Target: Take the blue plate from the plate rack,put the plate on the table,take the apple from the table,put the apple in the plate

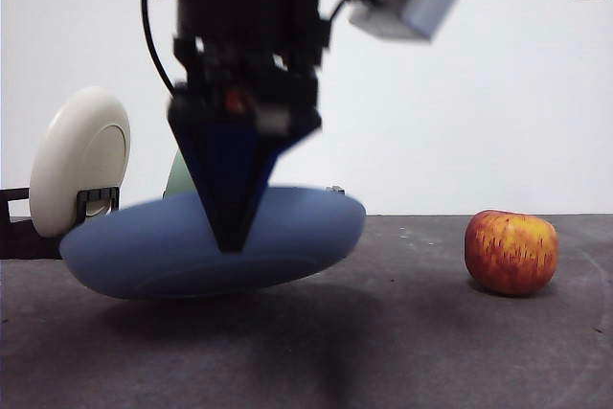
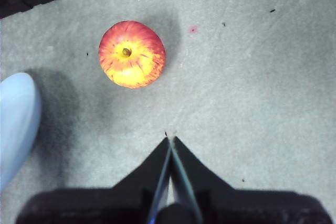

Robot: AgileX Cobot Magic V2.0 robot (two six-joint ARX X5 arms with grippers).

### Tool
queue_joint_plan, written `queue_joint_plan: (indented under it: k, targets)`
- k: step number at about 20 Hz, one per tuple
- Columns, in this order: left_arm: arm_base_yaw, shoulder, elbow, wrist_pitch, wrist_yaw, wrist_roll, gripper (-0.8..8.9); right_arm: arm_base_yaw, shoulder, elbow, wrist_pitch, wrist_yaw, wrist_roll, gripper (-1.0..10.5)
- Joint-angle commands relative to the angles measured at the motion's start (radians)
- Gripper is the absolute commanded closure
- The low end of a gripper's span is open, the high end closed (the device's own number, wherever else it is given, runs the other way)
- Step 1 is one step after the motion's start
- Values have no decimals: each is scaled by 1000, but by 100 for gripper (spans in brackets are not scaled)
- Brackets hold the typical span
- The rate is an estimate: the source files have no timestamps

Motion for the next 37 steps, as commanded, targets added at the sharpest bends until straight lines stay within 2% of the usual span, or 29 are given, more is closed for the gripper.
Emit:
queue_joint_plan:
  k: [1, 6, 11, 13, 15, 18, 19, 20, 22, 23, 24, 27, 30, 34, 37]
  targets:
    - [-2, 42, -8, 36, 2, 18, 820, 0, 0, 5, 3, 1, -12, 947]
    - [-2, 64, -8, 66, 66, 11, 803, 0, 0, 5, 4, 2, -14, 946]
    - [1, 64, -8, 85, 158, -13, 482, 0, 0, 5, 3, 1, -14, 945]
    - [1, 64, -8, 89, 161, -25, 396, 0, 0, 5, 2, 2, -15, 942]
    - [1, 64, -7, 81, 162, -31, 397, 0, 0, 5, 3, 1, -18, 894]
    - [1, 64, 23, -18, 173, -76, 408, 1, 1, 5, 14, 1, -37, 734]
    - [1, 60, 42, -62, 206, -98, 416, 1, 1, 5, 24, 1, -35, 668]
    - [1, 52, 61, -92, 250, -126, 465, 2, 2, 5, 36, 1, -33, 565]
    - [0, 10, 84, -101, 325, -146, 674, 19, 11, 5, 68, 1, -32, 317]
    - [-2, -23, 85, -94, 344, -149, 785, 34, 19, 6, 87, 1, -24, 255]
    - [-2, -60, 85, -91, 350, -164, 827, 50, 28, 7, 101, 1, -24, 248]
    - [-2, -186, 85, -92, 349, -214, 822, 106, 72, 8, 135, 14, -2, 248]
    - [4, -327, 85, -82, 338, -267, 822, 166, 151, 30, 138, 70, 3, 246]
    - [4, -486, 85, -90, 247, -353, 822, 252, 290, 108, 137, 151, 2, 244]
    - [5, -587, 85, -101, 237, -410, 822, 300, 416, 190, 137, 151, -7, 244]
